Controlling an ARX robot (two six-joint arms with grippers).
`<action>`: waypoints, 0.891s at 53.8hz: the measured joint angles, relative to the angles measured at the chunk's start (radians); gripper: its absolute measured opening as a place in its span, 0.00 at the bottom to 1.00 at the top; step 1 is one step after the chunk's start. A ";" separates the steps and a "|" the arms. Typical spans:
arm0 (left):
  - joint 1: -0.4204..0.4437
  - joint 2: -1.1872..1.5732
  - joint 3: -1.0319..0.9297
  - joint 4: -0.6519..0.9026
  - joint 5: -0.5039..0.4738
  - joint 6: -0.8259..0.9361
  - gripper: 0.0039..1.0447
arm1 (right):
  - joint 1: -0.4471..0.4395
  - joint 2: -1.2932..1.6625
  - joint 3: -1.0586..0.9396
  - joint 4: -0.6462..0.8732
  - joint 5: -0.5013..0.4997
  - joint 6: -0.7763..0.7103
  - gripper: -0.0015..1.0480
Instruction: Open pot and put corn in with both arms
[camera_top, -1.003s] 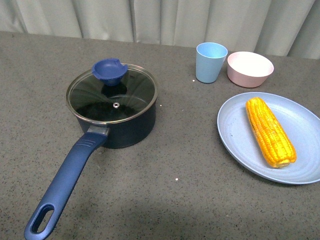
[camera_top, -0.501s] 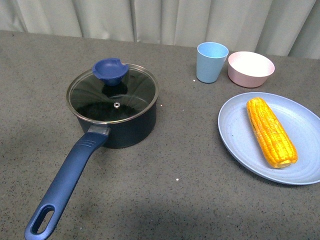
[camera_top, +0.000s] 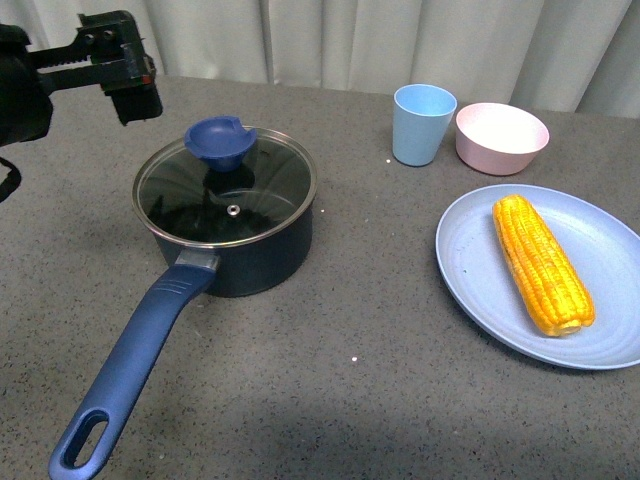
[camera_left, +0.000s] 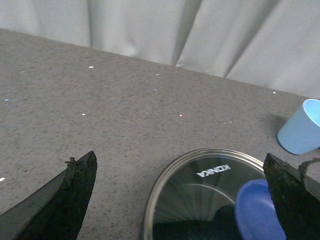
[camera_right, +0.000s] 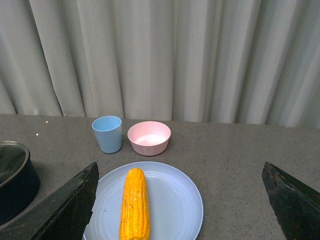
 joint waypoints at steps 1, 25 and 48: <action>-0.006 0.005 0.006 -0.001 0.002 0.002 0.94 | 0.000 0.000 0.000 0.000 0.000 0.000 0.91; -0.141 0.103 0.060 -0.005 0.045 0.046 0.94 | 0.000 0.000 0.000 0.000 0.000 0.000 0.91; -0.137 0.180 0.085 0.001 0.045 0.103 0.94 | 0.000 0.000 0.000 0.000 0.000 0.000 0.91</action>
